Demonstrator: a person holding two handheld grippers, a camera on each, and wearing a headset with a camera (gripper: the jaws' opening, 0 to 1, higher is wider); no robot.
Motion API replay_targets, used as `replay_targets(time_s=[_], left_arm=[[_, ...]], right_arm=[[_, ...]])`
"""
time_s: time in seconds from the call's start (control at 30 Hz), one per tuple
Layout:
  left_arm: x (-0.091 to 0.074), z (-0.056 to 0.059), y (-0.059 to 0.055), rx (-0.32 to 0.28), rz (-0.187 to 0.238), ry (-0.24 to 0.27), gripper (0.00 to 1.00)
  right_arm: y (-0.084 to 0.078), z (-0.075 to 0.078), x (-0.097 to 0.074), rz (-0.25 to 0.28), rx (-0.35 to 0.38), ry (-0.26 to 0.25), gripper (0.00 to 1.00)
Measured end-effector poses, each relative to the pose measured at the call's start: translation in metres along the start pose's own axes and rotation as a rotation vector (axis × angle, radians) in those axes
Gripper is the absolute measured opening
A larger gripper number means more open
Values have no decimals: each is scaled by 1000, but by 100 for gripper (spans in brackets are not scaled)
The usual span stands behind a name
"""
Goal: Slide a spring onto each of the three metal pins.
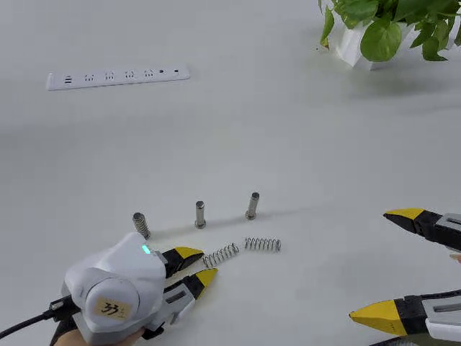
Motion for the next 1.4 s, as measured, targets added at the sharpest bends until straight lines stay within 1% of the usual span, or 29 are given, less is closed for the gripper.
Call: replay_targets(time_s=[0.27, 0.43, 0.7, 0.9, 1.0, 1.23, 1.4], left_arm=[[-1, -2, -1, -1, 3, 10, 8], [-2, -2, 0, -7, 11, 10, 7], [-5, -4, 1, -28, 29, 20, 7], [-13, -5, 5, -31, 38, 24, 7], [-18, -7, 7, -46, 54, 26, 6], [-26, -7, 12, -51, 70, 30, 6], [-31, -7, 15, -64, 88, 32, 6]], right_arm=[[-3, -6, 1, -7, 1, 8, 95], [-1, -7, 2, -6, 0, 7, 95], [2, -14, 7, -7, -8, 25, 94], [6, -20, 11, -4, -19, 43, 94], [10, -22, 12, -1, -29, 51, 94], [18, -25, 15, 7, -47, 65, 93], [22, -27, 16, 12, -53, 73, 93]])
Point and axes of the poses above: the centre of the closed fingertips' face, and the gripper's own axes: x roughly forward along the fingers, z roughly to its right, y roughly out of its top, the point moved 5 cm from there along -x, roughly backward along the fingers, and after that the axes turned 15 degrees about -y, right-handed, at the moved point
